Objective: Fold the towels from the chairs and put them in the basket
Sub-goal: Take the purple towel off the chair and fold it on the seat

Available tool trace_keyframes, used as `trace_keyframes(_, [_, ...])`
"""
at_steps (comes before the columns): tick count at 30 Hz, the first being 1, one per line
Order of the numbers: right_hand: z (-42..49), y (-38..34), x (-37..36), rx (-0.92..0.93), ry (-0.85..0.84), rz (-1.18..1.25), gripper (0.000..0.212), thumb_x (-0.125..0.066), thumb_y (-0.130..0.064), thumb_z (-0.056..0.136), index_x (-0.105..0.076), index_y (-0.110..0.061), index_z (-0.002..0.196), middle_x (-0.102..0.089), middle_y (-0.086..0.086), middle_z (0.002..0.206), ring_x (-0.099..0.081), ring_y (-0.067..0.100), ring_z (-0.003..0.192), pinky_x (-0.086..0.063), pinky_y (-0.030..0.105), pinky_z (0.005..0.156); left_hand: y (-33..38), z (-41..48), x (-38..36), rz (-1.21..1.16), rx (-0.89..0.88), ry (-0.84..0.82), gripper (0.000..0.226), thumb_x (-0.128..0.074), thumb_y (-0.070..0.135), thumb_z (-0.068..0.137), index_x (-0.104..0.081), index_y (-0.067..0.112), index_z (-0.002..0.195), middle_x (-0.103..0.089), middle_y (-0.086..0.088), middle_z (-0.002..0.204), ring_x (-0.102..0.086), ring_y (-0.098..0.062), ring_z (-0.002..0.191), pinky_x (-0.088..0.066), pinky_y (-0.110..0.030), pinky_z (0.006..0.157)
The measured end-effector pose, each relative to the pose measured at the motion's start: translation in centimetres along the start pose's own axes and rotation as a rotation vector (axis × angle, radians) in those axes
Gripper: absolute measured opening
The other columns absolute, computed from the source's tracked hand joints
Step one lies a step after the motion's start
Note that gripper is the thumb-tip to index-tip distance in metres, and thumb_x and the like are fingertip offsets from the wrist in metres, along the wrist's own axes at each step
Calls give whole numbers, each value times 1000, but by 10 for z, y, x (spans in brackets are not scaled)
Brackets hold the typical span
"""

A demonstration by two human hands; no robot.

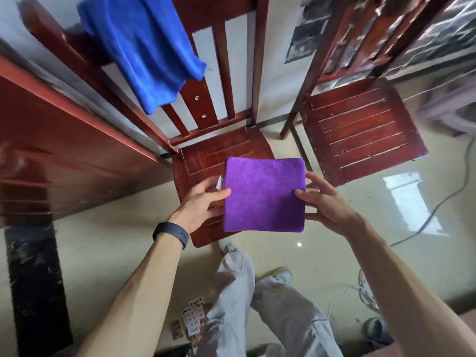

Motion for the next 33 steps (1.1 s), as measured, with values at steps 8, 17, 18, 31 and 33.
trace_keyframes(8, [-147, -78, 26, 214, 65, 75, 46, -68, -8, 92, -60, -33, 130, -71, 5, 96, -71, 25, 100, -59, 55, 81, 94, -93, -92, 102, -113, -113, 42, -71, 8, 87, -64, 24, 125, -66, -15, 125, -67, -32, 111, -54, -48, 90])
trace_keyframes(17, [-259, -123, 79, 421, 298, 173, 48, -66, -3, 92, -61, -34, 128, -70, 2, 88, -70, 22, 96, -60, 55, 81, 170, -127, -209, 268, -180, -320, 43, -70, 2, 86, -64, 25, 122, -69, -13, 108, -71, -32, 98, -55, -53, 90])
trace_keyframes(18, [-270, -127, 85, 445, 329, 183, 47, -66, -2, 93, -61, -33, 128, -70, 4, 90, -70, 22, 96, -60, 53, 81, 178, -126, -223, 294, -182, -350, 45, -70, 1, 86, -64, 25, 124, -68, -14, 112, -69, -35, 103, -53, -57, 94])
trace_keyframes(31, [-387, -99, 157, 612, 831, 484, 47, -66, -3, 93, -60, -33, 130, -76, 10, 104, -73, 25, 101, -60, 46, 72, 198, -120, -442, 644, -183, -781, 40, -66, 2, 89, -62, 24, 122, -72, -8, 104, -71, -20, 80, -57, -41, 68])
trace_keyframes(33, [-402, -88, 175, 613, 895, 537, 48, -66, -4, 93, -59, -31, 132, -74, 13, 109, -72, 27, 104, -61, 48, 73, 186, -117, -479, 681, -149, -833, 41, -68, 4, 89, -62, 22, 124, -71, -9, 103, -70, -19, 74, -56, -38, 66])
Point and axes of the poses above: each hand's wrist, its own z-axis towards the middle knuckle, its own x-axis out of the back of the hand, y = z × x, the point moved 3 cm from there along z, towards the middle knuckle
